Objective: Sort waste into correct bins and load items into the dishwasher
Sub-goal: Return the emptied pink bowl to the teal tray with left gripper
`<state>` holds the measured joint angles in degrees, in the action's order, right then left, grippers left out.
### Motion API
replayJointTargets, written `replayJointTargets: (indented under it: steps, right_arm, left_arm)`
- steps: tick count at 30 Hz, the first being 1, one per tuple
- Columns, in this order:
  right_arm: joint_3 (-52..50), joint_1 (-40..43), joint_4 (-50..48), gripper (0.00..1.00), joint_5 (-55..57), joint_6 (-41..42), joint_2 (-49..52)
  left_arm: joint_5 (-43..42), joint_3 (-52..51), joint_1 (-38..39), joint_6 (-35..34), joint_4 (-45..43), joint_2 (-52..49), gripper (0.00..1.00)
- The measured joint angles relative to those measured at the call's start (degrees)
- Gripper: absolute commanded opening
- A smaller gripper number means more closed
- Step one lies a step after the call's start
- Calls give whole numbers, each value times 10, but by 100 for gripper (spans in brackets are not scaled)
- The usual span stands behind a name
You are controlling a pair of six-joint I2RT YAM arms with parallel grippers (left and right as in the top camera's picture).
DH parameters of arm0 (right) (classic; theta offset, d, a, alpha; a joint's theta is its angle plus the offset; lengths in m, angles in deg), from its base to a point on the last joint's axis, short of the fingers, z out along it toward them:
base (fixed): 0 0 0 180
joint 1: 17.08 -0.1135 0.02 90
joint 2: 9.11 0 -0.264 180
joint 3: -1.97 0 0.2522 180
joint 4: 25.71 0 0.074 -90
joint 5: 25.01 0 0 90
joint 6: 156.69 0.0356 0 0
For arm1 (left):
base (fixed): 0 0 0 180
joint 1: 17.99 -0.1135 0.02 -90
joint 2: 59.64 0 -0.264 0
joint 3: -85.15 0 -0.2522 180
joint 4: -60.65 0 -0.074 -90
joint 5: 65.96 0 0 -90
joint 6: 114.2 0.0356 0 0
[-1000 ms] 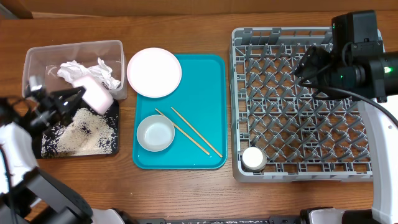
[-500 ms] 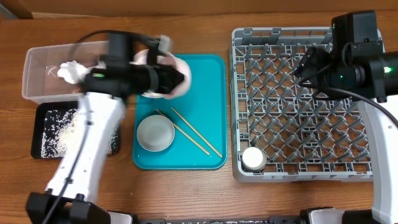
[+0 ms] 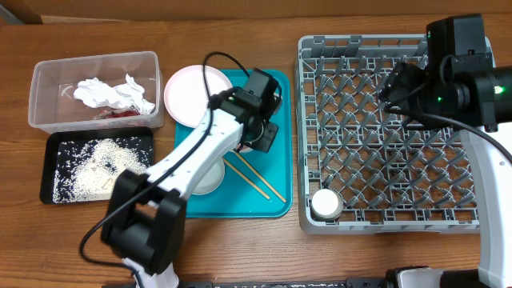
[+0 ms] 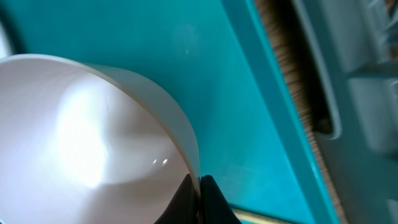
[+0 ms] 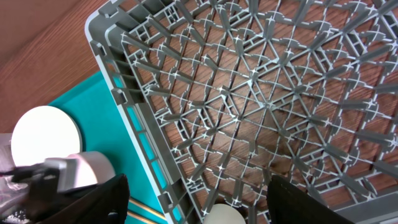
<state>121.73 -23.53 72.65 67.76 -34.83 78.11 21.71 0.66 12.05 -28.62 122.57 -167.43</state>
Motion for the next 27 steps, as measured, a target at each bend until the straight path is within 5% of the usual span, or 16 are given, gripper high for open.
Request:
replayJointTargets:
  steps: [19, 27]
  right_arm:
    - [0, 0, -2, 73, 0, -2, 0]
    - [0, 0, -2, 73, 0, -2, 0]
  left_arm:
    - [11, 0, 3, 34, -22, -14, 8]
    - [12, 0, 3, 37, -24, -14, 30]
